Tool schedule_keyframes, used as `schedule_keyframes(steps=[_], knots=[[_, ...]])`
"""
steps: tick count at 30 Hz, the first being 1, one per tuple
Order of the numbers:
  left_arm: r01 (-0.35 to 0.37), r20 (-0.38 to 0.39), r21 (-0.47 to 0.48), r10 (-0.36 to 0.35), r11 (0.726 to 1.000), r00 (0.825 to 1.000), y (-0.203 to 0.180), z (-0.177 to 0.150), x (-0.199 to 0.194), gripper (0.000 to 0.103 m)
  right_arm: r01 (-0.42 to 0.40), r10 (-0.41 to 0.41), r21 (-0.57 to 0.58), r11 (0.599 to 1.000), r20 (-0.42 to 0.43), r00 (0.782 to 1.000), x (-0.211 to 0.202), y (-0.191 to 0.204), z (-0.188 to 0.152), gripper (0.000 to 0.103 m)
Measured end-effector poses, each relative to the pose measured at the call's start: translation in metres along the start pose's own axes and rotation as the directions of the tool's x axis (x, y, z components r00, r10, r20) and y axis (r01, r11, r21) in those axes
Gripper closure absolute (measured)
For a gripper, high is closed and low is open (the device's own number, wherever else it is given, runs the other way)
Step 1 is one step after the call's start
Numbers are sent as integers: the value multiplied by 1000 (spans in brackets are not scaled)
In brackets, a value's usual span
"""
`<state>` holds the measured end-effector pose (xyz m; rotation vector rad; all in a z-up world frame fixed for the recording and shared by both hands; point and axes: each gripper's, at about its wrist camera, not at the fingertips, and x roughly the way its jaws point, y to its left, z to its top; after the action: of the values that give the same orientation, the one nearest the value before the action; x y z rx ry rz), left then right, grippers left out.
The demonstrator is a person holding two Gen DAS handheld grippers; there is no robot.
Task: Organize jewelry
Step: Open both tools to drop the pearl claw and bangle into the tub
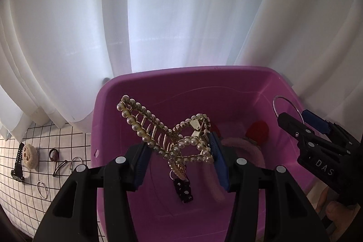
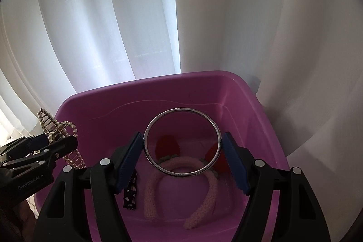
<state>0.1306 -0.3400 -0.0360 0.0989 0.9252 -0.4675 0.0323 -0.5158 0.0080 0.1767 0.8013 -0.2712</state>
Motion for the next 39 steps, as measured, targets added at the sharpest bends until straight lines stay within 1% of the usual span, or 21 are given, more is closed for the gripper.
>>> schedule_keyframes(steps=[3,8,10,12,17,19,20,21,22,23,25,31,39], knots=[[-31,-57,-12,30,999,998,1,-8,16,54,-9,9,-6,1000,-55,998,16,-3,-1,34],[-69,-150,-40,62,997,987,7,-17,38,54,-11,10,-8,1000,-132,991,40,-11,-5,34],[-68,-154,-55,59,996,986,8,-16,39,54,-10,9,-8,1000,-153,988,46,-13,-6,34],[-94,-157,-46,86,995,984,8,-17,39,54,-21,22,3,1000,-168,986,49,-15,-5,34],[-103,-181,-67,89,992,979,8,-15,41,52,-15,19,19,1000,-206,978,55,-17,-2,33],[-98,-182,-61,86,993,980,6,-14,41,47,-16,22,29,999,-215,976,57,-19,-3,33],[-107,-176,-48,97,993,980,2,-14,39,35,-17,24,30,999,-214,976,56,-19,-3,33],[-134,-161,-36,126,990,979,-1,-13,36,17,-18,25,33,999,-213,977,56,-19,-3,33],[-146,-133,-35,141,989,981,-2,-12,30,12,-17,25,37,999,-213,977,56,-20,-3,33],[-143,-106,-39,138,989,985,-3,-11,25,10,-17,25,40,999,-210,977,55,-20,-3,33],[-141,-98,-40,136,989,986,-4,-10,22,10,-16,25,46,999,-203,979,55,-22,-3,33],[-137,-125,-64,128,988,984,0,-9,26,10,-19,29,50,999,-196,980,56,-27,-4,33],[-142,-112,-67,134,988,985,0,-11,20,10,-23,32,48,999,-196,980,57,-29,-1,33]])
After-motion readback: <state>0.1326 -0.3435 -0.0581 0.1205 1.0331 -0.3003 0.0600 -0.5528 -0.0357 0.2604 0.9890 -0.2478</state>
